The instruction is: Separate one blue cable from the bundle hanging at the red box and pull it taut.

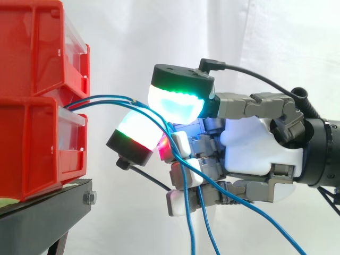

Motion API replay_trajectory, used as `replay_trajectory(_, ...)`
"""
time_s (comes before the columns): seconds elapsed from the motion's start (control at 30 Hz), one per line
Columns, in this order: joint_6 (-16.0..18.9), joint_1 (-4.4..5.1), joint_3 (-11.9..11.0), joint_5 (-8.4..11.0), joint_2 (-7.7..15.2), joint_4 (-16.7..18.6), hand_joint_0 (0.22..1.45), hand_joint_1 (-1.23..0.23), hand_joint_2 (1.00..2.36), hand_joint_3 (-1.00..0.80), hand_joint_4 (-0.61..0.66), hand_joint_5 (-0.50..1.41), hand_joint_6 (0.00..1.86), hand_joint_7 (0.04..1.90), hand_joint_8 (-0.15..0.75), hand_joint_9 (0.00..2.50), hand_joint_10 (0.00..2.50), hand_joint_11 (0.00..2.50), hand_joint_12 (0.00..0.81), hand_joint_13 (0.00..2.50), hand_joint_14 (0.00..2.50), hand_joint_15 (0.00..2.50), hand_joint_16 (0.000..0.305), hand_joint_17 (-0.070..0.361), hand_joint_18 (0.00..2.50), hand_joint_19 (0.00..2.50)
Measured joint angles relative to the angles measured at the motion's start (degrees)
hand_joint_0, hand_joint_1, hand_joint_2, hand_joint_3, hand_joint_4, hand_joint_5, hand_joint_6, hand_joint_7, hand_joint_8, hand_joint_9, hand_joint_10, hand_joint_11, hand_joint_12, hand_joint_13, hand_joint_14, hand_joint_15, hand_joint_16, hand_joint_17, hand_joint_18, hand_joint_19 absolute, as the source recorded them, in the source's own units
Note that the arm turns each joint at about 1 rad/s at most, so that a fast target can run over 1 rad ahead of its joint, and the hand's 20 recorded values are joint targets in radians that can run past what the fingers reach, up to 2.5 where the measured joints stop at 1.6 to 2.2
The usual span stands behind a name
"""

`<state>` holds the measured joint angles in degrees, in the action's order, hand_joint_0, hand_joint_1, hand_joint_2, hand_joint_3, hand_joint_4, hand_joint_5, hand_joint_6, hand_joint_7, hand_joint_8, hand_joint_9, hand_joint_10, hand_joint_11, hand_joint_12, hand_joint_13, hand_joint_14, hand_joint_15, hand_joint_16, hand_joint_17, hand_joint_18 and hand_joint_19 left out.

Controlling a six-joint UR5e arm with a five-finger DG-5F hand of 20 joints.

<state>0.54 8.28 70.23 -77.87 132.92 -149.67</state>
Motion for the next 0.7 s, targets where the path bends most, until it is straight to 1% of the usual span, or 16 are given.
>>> replay_trajectory(0.13,-0.5,-0.05,0.0,-0.02,-0.6,-2.0,0.72,-0.79,1.02,-0.18,0.26,-0.21,0.82,0.97,0.358,1.07,0.02,0.96,0.405,1.20,0.02,0.70,0.041,0.092,0.93,0.57)
replay_trajectory(0.2,-0.7,-0.05,0.0,-0.10,-0.8,-3.0,0.71,-0.83,1.02,-0.24,0.25,-0.21,0.84,0.97,0.355,1.07,0.02,0.98,0.407,1.20,0.02,0.71,0.041,0.092,0.94,0.56)
replay_trajectory(0.23,-0.7,-0.06,0.0,-0.19,-0.9,-3.4,0.70,-0.84,1.01,-0.31,0.25,-0.21,0.84,0.98,0.357,1.07,0.02,1.00,0.407,1.20,0.02,0.71,0.041,0.092,0.94,0.55)
replay_trajectory(0.27,-0.8,-0.08,0.0,-0.33,-1.1,-3.9,0.70,-0.84,1.01,-0.37,0.26,-0.21,0.86,0.97,0.361,1.08,0.02,1.00,0.409,1.20,0.02,0.71,0.041,0.093,0.94,0.55)
replay_trajectory(0.3,-0.8,-0.09,0.0,-0.41,-1.2,-4.2,0.70,-0.84,1.01,-0.38,0.26,-0.21,0.86,0.97,0.362,1.09,0.02,1.00,0.409,1.20,0.02,0.71,0.041,0.092,0.94,0.56)
replay_trajectory(0.37,-0.9,-0.11,0.0,-0.52,-1.3,-4.9,0.69,-0.82,1.00,-0.48,0.24,-0.19,0.86,1.01,0.372,1.13,0.02,1.00,0.406,1.20,0.02,0.71,0.041,0.092,0.93,0.56)
replay_trajectory(0.4,-0.9,-0.14,0.0,-0.55,-1.4,-5.3,0.68,-0.82,1.00,-0.50,0.24,-0.19,0.86,1.03,0.369,1.15,0.02,1.00,0.402,1.20,0.02,0.71,0.041,0.092,0.93,0.56)
replay_trajectory(0.47,-1.0,-0.17,0.0,-0.59,-1.5,-5.8,0.65,-0.80,1.00,-0.50,0.23,-0.16,0.84,1.09,0.378,1.21,0.02,0.99,0.401,1.21,0.02,0.72,0.040,0.090,0.93,0.57)
replay_trajectory(0.53,-1.0,-0.22,0.0,-0.60,-1.7,-6.2,0.64,-0.78,1.00,-0.50,0.23,-0.16,0.84,1.08,0.375,1.23,0.02,0.99,0.399,1.22,0.02,0.72,0.040,0.090,0.93,0.58)
replay_trajectory(0.63,-1.2,-0.30,0.0,-0.61,-2.0,-6.7,0.64,-0.69,1.00,-0.49,0.20,-0.14,0.82,1.14,0.376,1.26,0.02,0.98,0.396,1.23,0.02,0.71,0.040,0.089,0.94,0.60)
replay_trajectory(0.67,-1.3,-0.35,0.0,-0.61,-2.1,-6.8,0.64,-0.68,1.01,-0.44,0.18,-0.14,0.82,1.16,0.377,1.26,0.02,0.99,0.396,1.23,0.02,0.72,0.040,0.090,0.94,0.61)
replay_trajectory(0.7,-1.4,-0.41,0.0,-0.60,-2.4,-7.1,0.64,-0.67,1.01,-0.33,0.16,-0.15,0.83,1.19,0.377,1.24,0.02,0.99,0.400,1.23,0.02,0.72,0.041,0.092,0.94,0.61)
